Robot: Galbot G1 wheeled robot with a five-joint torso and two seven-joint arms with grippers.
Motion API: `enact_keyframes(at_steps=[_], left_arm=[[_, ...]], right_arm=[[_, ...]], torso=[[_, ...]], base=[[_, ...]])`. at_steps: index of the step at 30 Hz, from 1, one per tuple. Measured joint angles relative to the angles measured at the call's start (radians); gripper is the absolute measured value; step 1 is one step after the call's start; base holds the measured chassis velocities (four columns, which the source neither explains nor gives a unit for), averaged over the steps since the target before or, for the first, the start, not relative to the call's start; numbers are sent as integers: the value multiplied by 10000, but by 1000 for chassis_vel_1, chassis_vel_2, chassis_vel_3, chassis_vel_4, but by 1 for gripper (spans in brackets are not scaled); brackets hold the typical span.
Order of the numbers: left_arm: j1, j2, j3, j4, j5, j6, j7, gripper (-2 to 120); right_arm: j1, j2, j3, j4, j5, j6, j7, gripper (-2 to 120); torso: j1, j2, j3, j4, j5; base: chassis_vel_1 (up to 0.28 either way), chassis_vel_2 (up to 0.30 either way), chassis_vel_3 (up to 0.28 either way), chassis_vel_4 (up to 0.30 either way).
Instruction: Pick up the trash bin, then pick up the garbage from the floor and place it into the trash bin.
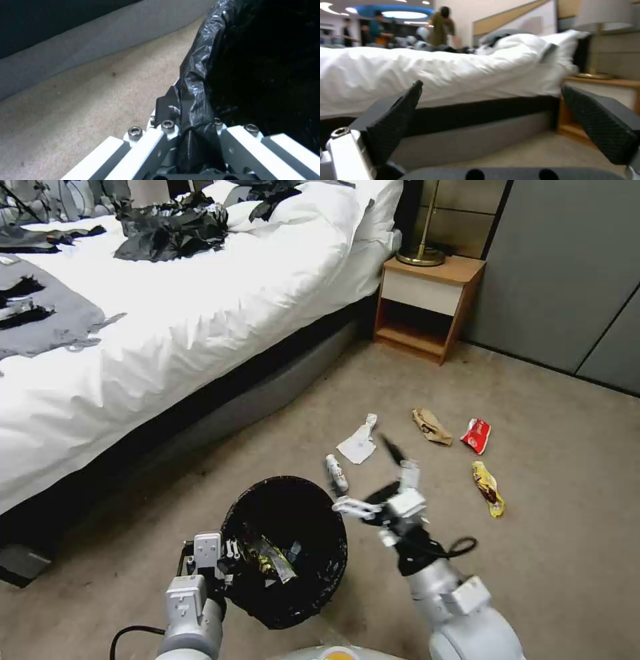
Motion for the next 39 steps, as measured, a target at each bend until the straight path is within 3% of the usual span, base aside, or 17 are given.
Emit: enact_keyframes(at_steps=[7,18,24,39], left_arm=[[-52,0,-154,-6,-74,-378,125,1],[-20,6,-191,-6,-38,-509,139,1],[-49,-11,-143,-6,-8,-453,112,1],[-76,-8,-145,-15,17,-319,47,1]], right_arm=[[-447,519,517,-563,-136,717,818,100],[-623,543,684,-742,-115,924,908,100],[-604,430,1249,-788,-260,1133,1014,100],[-321,469,1291,-1037,-214,1369,1041,100]], torso=[[0,0,0,3,1],[0,0,0,3,1],[0,0,0,2,0],[0,0,0,2,1]], base=[[0,0,0,0],[0,0,0,0],[-7,-7,-8,-8],[-80,-76,-83,-82]])
